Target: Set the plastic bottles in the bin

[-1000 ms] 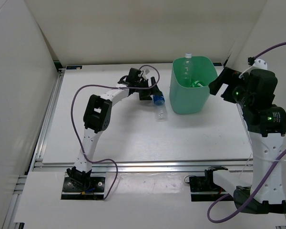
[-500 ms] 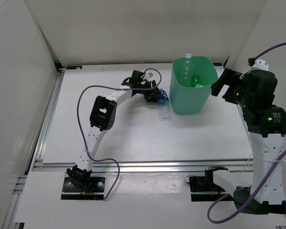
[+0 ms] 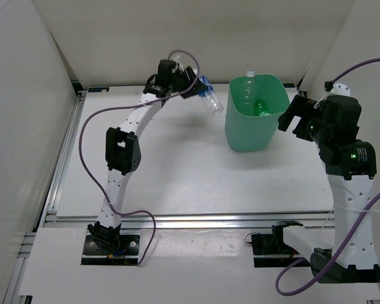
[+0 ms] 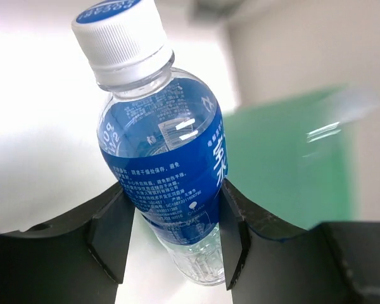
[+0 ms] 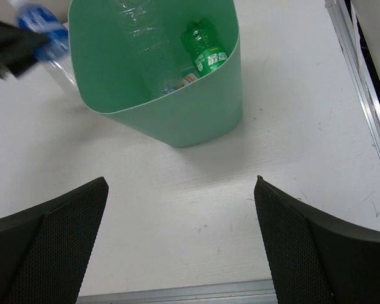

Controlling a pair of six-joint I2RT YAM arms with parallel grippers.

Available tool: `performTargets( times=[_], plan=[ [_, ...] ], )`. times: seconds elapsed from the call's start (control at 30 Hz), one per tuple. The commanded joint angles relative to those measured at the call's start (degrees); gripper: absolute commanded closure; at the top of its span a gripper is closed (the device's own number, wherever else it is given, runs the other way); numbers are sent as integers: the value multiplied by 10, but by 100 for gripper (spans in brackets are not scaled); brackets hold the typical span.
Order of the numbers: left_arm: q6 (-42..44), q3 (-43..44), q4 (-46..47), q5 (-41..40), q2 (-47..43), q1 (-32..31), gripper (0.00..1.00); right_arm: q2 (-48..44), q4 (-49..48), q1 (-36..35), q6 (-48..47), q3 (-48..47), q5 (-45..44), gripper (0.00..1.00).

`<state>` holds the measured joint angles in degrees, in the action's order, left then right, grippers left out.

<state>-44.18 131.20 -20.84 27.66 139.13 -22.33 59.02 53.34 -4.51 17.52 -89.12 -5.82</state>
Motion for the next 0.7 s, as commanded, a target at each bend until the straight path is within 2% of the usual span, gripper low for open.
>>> performTargets(
  times=[0.0, 0.1, 0.17, 0.27, 0.4, 0.57, 0.63, 0.67],
  plan=[
    [-8, 113, 21, -79, -77, 4, 56, -5, -27, 2, -5, -3, 1, 0],
    [-20, 188, 33, -101, -63, -2, 54, -10, -27, 2, -5, 3, -4, 0],
    [-4, 180, 50, -124, -73, -14, 52, -15, -27, 2, -5, 4, -4, 0],
    [9, 122, 109, -125, -99, -38, 49, -22, -27, 2, -5, 14, -9, 0],
    [23, 179, 135, -130, -62, -89, 43, -27, -27, 2, -5, 19, -9, 0],
    [110, 130, 164, -137, -68, -148, 33, -27, -27, 2, 1, 19, 2, 0],
    [118, 83, 164, -131, -76, -153, 24, -27, -27, 2, 1, 19, 2, 0],
    [118, 71, 164, -124, -76, -153, 4, -27, -27, 2, 1, 19, 7, 0]
  ],
)
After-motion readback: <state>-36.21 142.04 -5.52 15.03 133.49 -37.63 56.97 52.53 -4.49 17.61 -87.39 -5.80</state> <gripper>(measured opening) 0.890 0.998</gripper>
